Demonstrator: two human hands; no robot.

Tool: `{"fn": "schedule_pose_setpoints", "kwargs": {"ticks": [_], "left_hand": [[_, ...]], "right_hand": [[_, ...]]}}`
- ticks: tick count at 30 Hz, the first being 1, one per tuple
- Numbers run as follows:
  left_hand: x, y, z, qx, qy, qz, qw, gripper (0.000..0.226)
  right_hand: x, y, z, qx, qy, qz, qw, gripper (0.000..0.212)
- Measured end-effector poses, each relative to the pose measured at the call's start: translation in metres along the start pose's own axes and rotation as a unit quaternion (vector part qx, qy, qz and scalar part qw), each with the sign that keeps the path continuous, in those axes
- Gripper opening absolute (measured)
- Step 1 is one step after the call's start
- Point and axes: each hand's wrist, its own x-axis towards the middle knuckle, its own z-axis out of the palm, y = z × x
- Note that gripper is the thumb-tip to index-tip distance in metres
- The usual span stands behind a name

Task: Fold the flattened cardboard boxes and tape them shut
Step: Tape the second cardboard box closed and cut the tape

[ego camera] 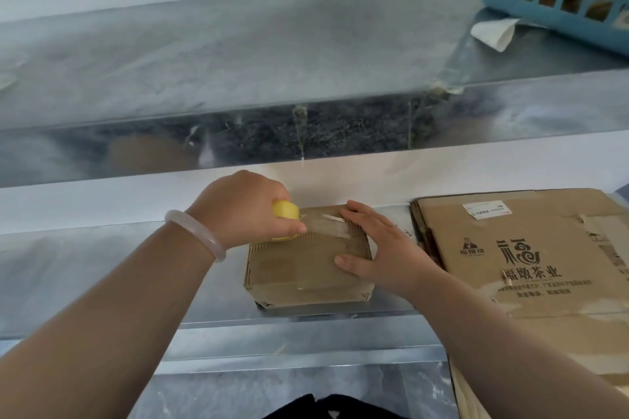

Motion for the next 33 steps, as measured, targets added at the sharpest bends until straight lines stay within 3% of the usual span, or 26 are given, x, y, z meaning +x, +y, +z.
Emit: {"fn": "schedule_pose_setpoints", "kwargs": {"ticks": [4,8,12,18,23,28,33], "left_hand": [[-0.008,-0.024,-0.008,-0.074,-0.014,0.004,0.997,0.054],[-0.021,-0.046,-0.007,-0.217,-0.01,-0.008,0.976,0.035],[-0.029,-0.057,-0.002,-0.063,0.034,-0.027,0.997,0.036],[-0.045,-0.084,0.014,-0.165,0.012,-0.067,0.984,0.047],[-0.049,-0.099,0.036,-0.115,0.013,-0.09,0.989,0.03],[-0.043,-0.106,0.055,-0.101,-0.021,-0.098,0.99,0.035],[-0.042,-0.108,0.072,-0.175,-0.051,-0.128,0.975,0.046]], "right_hand": [[-0.001,0.0,-0.001,0.004,0.001,0.007,1.0,0.088],[-0.001,-0.003,0.0,-0.004,-0.003,0.001,1.0,0.086],[-0.002,-0.004,-0.002,-0.002,-0.003,0.009,1.0,0.082],[-0.003,-0.009,-0.001,-0.003,-0.005,0.012,1.0,0.081],[0.0,-0.014,0.003,-0.015,-0.009,0.009,1.0,0.083],[0.0,-0.016,0.003,-0.003,-0.013,0.021,1.0,0.081],[-0.005,-0.023,0.002,-0.067,-0.028,0.02,0.997,0.067]]}}
